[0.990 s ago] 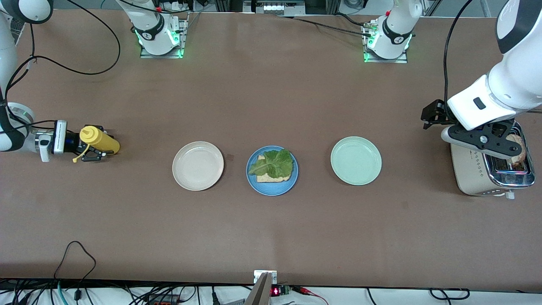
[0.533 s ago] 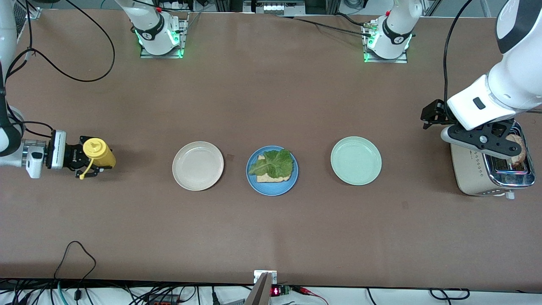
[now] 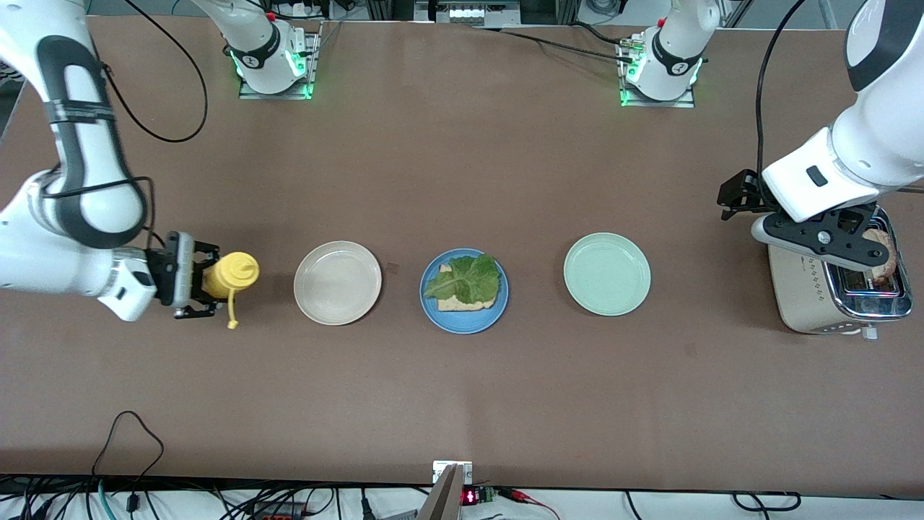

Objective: Make sandwich in blue plate with both arms

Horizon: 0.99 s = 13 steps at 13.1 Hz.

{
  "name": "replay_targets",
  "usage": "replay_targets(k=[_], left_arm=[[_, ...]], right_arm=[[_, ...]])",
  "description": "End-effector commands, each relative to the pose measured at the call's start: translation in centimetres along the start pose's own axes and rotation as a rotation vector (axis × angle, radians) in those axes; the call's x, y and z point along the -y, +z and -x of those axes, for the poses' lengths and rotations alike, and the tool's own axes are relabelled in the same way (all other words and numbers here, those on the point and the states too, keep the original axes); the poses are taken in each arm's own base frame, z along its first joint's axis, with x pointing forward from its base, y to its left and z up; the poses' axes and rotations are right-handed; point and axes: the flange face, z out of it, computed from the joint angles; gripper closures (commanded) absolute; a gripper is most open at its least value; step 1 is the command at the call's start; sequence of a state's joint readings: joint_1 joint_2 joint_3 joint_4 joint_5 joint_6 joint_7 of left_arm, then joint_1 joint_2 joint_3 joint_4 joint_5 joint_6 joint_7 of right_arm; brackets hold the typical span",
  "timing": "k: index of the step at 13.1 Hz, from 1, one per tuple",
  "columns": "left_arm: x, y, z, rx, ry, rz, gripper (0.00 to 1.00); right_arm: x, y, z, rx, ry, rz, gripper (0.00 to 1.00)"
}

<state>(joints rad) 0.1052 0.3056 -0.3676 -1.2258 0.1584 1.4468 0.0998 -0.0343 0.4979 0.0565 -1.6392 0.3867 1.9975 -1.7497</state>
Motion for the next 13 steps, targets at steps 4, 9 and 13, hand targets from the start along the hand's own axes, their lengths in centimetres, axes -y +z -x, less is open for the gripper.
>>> replay_targets(k=[4, 9, 13], left_arm=[[-0.2, -0.5, 0.4, 0.005, -0.005, -0.005, 0.0], [-0.2, -0.5, 0.4, 0.003, -0.005, -0.006, 0.0], [-0.2, -0.5, 0.4, 0.005, -0.005, -0.005, 0.0]], right_arm=[[1.6, 2.3, -12.2, 0.22, 0.03, 0.041, 1.0], [3.7, 7.9, -20.9, 0.386, 0.101, 0.115, 1.0], [5.3, 13.0, -25.2, 0.446, 0.131, 0.162, 1.0]])
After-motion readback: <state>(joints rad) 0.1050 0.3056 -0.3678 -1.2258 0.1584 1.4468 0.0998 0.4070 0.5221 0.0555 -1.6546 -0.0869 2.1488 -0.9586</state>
